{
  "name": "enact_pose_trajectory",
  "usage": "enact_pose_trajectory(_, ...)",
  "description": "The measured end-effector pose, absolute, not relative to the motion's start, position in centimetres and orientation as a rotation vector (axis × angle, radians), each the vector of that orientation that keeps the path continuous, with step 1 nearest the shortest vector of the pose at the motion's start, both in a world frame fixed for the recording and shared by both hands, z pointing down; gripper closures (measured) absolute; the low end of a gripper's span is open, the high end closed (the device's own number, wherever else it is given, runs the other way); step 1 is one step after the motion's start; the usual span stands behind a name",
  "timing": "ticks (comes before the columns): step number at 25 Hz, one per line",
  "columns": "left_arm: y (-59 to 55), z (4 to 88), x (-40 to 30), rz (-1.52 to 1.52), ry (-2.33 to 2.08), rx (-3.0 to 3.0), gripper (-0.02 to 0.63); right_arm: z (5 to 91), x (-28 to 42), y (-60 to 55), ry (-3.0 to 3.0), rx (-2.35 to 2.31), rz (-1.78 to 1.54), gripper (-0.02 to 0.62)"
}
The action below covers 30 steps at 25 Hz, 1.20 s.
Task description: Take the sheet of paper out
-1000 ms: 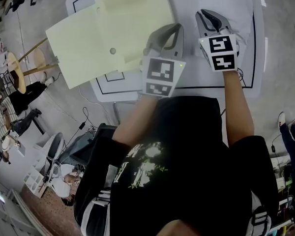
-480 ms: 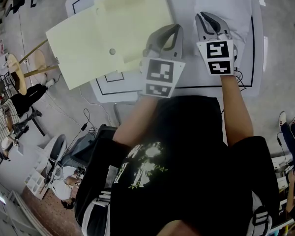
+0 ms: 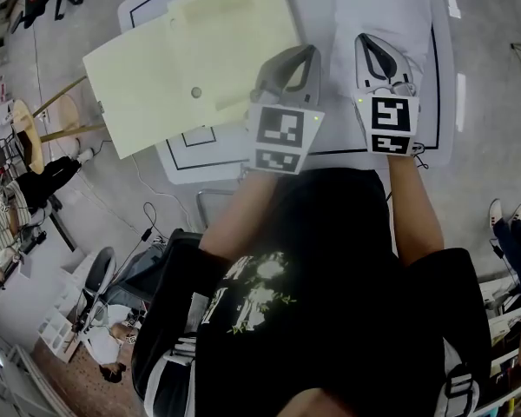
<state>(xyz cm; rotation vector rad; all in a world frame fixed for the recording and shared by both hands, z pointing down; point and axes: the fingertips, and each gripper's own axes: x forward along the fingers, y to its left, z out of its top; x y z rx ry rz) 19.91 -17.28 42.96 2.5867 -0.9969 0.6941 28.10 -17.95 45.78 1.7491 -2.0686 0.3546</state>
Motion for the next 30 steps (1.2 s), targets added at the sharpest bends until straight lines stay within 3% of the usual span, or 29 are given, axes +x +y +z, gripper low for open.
enact_pose_trajectory(11,-15.5,41.2,19.1,0.628,-1.033,2.617,0.617,40.8,29.0,-14.5,-2.142,1.936,0.310,0.594)
enact_pose_trajectory(30,-13.9,36.6,15.0,0.472,-1.129,2.674,0.617,34.8,23.8,-10.5,-2.208,1.912,0.246,0.594)
